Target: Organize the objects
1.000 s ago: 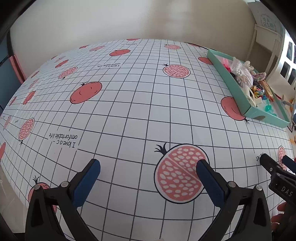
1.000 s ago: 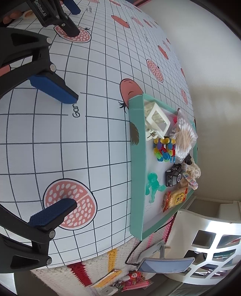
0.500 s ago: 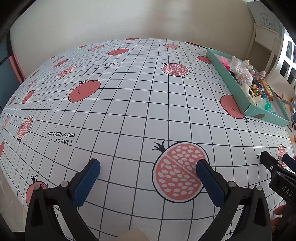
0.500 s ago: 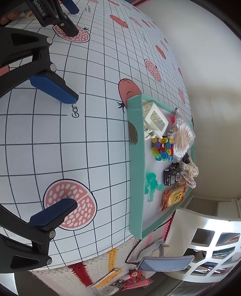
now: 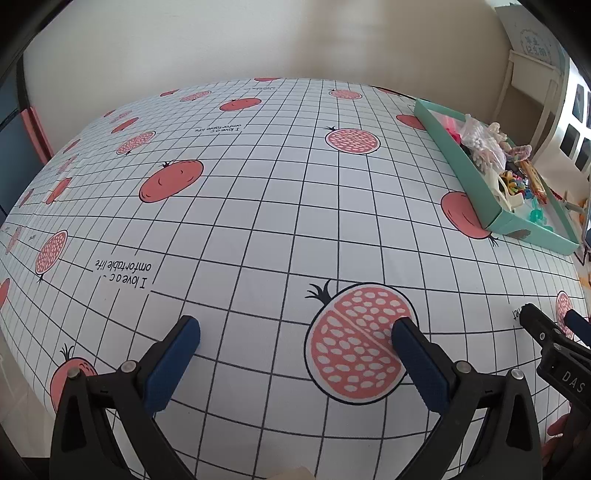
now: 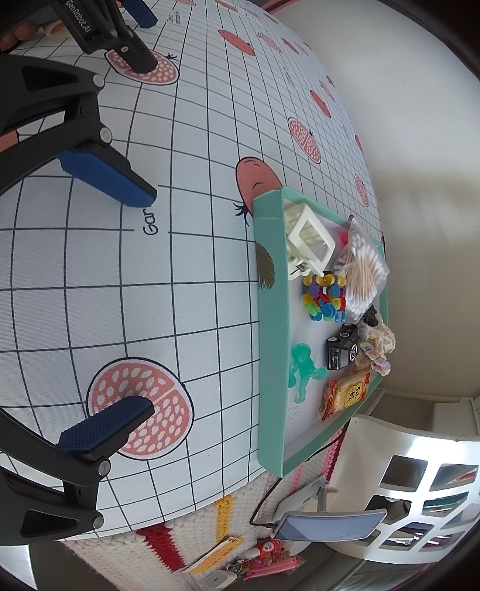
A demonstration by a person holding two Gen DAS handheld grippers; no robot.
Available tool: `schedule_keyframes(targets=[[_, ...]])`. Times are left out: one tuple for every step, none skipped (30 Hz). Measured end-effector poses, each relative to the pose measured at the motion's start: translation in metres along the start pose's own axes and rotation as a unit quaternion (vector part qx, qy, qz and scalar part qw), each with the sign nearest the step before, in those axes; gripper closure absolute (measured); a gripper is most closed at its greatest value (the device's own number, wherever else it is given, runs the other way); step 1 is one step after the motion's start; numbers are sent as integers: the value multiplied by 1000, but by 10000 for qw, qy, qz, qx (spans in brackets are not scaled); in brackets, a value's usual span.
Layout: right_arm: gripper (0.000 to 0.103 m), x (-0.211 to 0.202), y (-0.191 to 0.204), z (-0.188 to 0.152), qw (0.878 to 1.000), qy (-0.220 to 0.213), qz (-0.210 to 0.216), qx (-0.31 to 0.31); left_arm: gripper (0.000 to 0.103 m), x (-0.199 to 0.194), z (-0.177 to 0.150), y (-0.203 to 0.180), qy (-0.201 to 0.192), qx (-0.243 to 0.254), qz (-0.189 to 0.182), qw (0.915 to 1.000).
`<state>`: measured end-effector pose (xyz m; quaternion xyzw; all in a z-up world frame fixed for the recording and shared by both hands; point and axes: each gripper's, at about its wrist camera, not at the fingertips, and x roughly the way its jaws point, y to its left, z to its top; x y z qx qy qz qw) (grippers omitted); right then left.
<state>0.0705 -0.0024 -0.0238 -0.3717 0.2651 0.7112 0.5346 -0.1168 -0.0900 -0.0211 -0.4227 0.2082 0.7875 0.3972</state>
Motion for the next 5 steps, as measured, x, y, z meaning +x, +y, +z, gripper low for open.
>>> schedule_keyframes(targets=[[0, 0, 0, 0, 10000, 0, -1, 1, 0, 0, 0, 0, -1, -5, 3, 10000], [0, 0, 0, 0, 10000, -1, 2, -4, 0, 0, 0, 0, -1, -5, 3, 10000], [0, 0, 0, 0, 10000, -1, 3, -5, 0, 0, 0, 0, -2, -4, 3, 10000], [0, 0, -1, 0, 10000, -1, 4, -6, 0, 0, 0, 0, -2, 0, 1, 10000], [0, 0, -1, 0, 10000, -1, 6, -8, 0, 0, 0, 0, -1, 0, 0, 10000]])
